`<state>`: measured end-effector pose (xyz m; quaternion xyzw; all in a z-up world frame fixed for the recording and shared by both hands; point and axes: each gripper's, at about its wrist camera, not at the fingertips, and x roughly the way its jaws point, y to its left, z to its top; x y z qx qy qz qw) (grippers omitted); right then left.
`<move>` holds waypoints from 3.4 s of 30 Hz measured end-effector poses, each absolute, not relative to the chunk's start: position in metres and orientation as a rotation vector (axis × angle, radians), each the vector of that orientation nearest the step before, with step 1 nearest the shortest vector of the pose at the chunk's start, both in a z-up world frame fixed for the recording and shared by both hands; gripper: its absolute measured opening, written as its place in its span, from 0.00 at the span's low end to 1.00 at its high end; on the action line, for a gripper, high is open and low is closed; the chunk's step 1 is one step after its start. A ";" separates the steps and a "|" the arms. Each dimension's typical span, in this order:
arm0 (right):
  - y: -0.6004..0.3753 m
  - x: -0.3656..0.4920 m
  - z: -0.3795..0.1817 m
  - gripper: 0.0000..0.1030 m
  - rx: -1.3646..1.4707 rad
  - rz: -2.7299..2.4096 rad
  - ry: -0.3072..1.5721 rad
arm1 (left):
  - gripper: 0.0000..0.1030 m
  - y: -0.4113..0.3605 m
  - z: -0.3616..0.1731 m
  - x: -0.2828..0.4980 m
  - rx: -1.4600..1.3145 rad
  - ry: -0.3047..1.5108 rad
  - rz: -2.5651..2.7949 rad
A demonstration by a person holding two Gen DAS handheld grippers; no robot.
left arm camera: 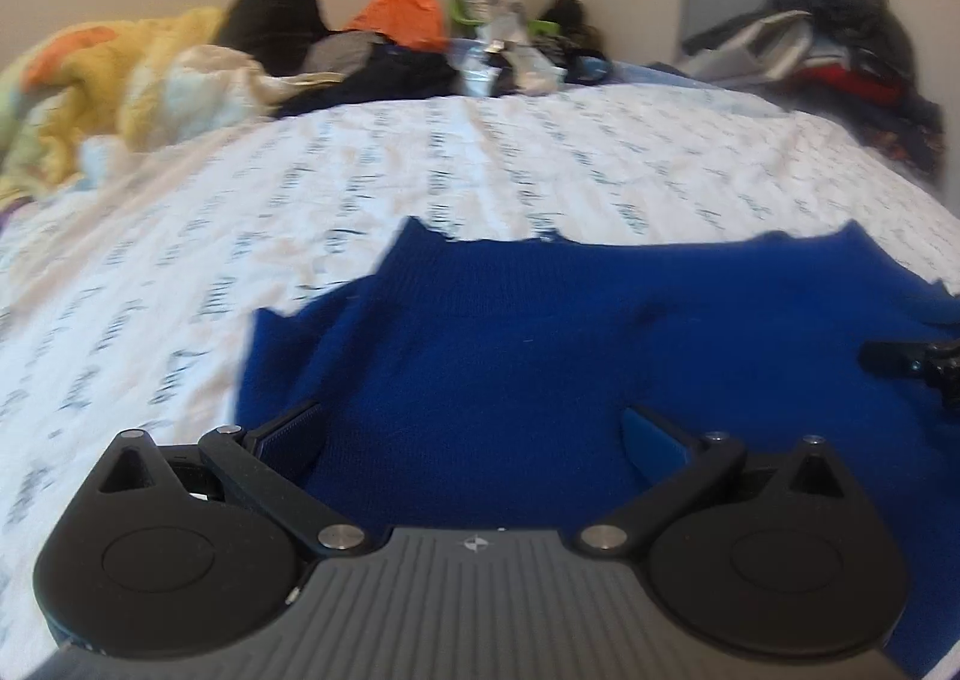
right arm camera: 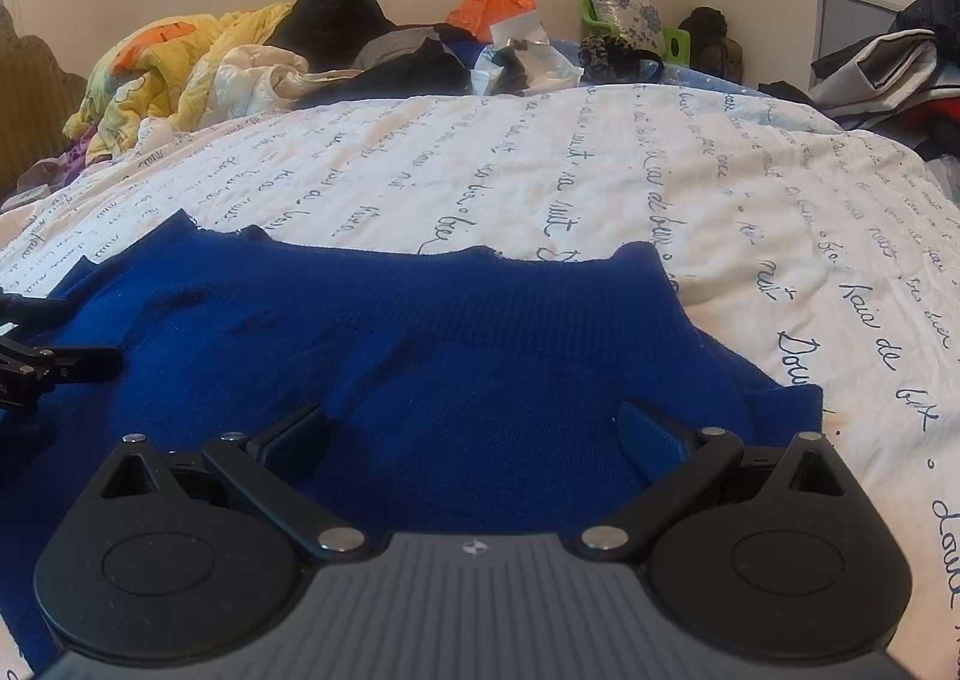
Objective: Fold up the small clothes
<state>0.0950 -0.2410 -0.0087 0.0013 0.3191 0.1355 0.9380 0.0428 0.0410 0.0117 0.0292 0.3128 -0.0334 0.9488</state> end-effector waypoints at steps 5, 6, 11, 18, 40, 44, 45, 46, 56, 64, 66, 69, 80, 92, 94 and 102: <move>-0.240 0.094 -0.009 1.00 -0.003 0.273 0.653 | 1.00 0.095 0.035 -0.030 -0.241 0.559 0.049; -0.240 0.094 -0.009 1.00 -0.006 0.271 0.653 | 1.00 0.109 0.036 -0.044 -0.350 0.572 0.048; -0.240 0.094 -0.009 1.00 -0.010 0.268 0.653 | 1.00 0.159 0.024 -0.096 -0.742 0.599 0.067; -0.238 0.093 -0.009 1.00 -0.007 0.252 0.649 | 1.00 0.177 -0.002 -0.095 -1.190 0.604 -0.070; -0.239 0.091 -0.007 1.00 0.009 0.255 0.645 | 0.78 0.141 0.009 -0.079 -1.062 0.576 0.161; -0.239 0.090 -0.007 1.00 0.011 0.253 0.644 | 0.49 0.136 0.011 -0.075 -0.983 0.610 0.216; -0.239 0.090 -0.007 1.00 0.012 0.253 0.643 | 0.46 0.135 0.011 -0.075 -0.961 0.618 0.225; -0.239 0.090 -0.007 1.00 0.012 0.254 0.644 | 0.30 0.133 0.012 -0.074 -0.925 0.631 0.249; -0.220 0.110 0.054 1.00 0.381 0.435 0.690 | 0.13 0.004 0.059 -0.082 0.061 0.414 0.008; -0.132 0.190 0.025 1.00 0.568 0.768 1.096 | 0.14 -0.041 0.034 -0.103 0.306 0.380 -0.138; -0.125 0.195 0.023 0.99 0.544 0.762 1.086 | 0.14 -0.038 0.033 -0.104 0.320 0.384 -0.141; -0.122 0.203 0.016 0.68 0.499 0.713 1.068 | 0.14 -0.039 0.030 -0.100 0.353 0.393 -0.148; -0.235 0.173 0.055 0.11 0.533 0.779 0.843 | 0.13 -0.114 0.058 -0.105 0.427 0.263 -0.416; -0.393 0.133 -0.019 0.20 0.706 0.477 0.859 | 0.31 -0.197 0.009 -0.084 0.381 0.477 -0.683; -0.407 0.130 -0.015 0.32 0.802 0.456 0.839 | 0.56 -0.176 0.023 -0.081 0.328 0.492 -0.703; -0.415 0.123 -0.005 0.80 0.695 0.358 0.835 | 0.93 -0.070 0.045 0.011 -0.029 0.599 -0.464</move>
